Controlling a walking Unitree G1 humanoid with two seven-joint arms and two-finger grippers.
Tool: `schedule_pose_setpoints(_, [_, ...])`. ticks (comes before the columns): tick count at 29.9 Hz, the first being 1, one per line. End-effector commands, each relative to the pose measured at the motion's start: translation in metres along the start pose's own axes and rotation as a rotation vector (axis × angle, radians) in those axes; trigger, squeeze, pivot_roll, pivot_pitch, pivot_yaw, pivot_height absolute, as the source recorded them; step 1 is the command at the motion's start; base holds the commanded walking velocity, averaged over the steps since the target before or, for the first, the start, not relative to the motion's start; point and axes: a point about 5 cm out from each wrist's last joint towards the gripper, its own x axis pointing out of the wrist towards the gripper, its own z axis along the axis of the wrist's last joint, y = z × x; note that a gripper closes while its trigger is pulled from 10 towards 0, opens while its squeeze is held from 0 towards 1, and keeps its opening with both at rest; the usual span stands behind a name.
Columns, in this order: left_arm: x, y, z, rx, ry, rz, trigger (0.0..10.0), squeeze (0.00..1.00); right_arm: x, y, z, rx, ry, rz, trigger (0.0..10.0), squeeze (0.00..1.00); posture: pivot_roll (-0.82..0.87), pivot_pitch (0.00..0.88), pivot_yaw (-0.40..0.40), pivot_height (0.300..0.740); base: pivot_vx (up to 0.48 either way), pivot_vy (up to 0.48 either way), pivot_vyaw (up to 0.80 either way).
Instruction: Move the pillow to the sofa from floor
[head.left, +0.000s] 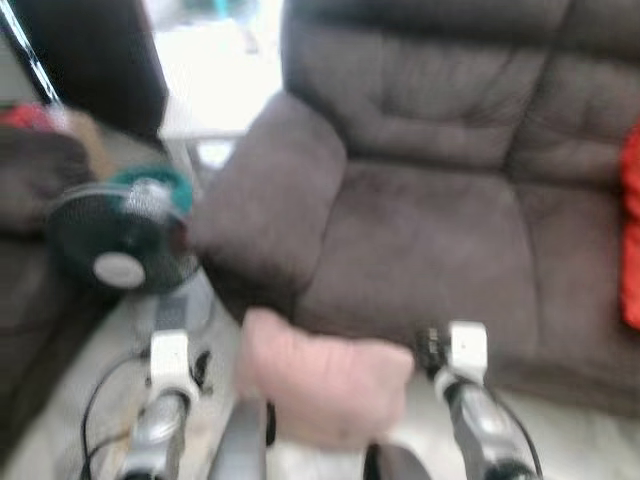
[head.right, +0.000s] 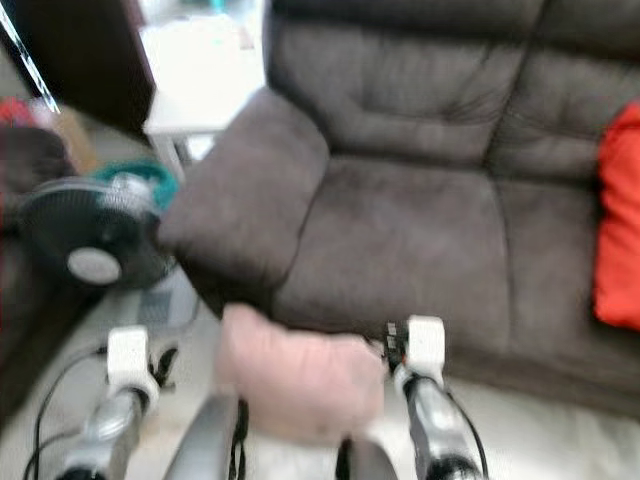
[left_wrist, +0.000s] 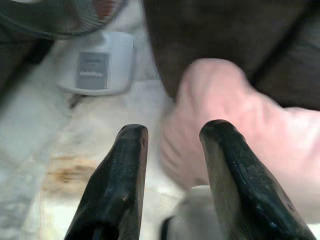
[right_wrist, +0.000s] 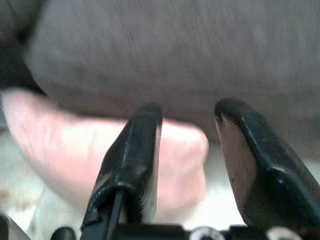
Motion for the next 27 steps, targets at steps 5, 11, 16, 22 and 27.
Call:
schedule_pose_setpoints(5, [0.0019, -0.0009, 0.0029, 0.021, -0.014, -0.008, 10.0, 0.00, -0.0007, -0.0012, -0.0045, 0.007, 0.037, -0.009, 10.0, 0.00, 0.14, 0.102, -0.098, 0.616, 0.000, 0.000, 0.00])
schedule_pose_setpoints(11, [0.0025, -0.0015, 0.0031, 0.032, -0.015, -0.009, 10.0, 0.00, -0.0006, -0.0014, -0.0059, 0.006, 0.054, -0.013, 10.0, 0.00, 0.14, 0.104, -0.093, 0.616, 0.000, 0.000, 0.00])
schedule_pose_setpoints(16, [0.0028, -0.0014, 0.0025, 0.037, -0.013, -0.011, 10.0, 0.00, 0.0013, 0.0017, -0.0044, 0.004, 0.059, -0.010, 10.0, 0.00, 0.14, 0.106, -0.093, 0.616, 0.000, 0.000, 0.00])
schedule_pose_setpoints(22, [0.0035, -0.0009, 0.0033, 0.037, -0.014, -0.008, 10.0, 0.00, -0.0003, 0.0029, -0.0068, -0.017, 0.056, 0.004, 10.0, 0.00, 0.14, 0.107, -0.095, 0.616, 0.000, 0.000, 0.21])
schedule_pose_setpoints(27, [0.0034, -0.0018, 0.0041, 0.039, -0.021, -0.009, 10.0, 0.00, -0.0036, -0.0040, -0.0104, -0.016, 0.067, -0.004, 10.0, 0.00, 0.14, 0.107, -0.096, 0.616, 0.000, 0.000, 0.64])
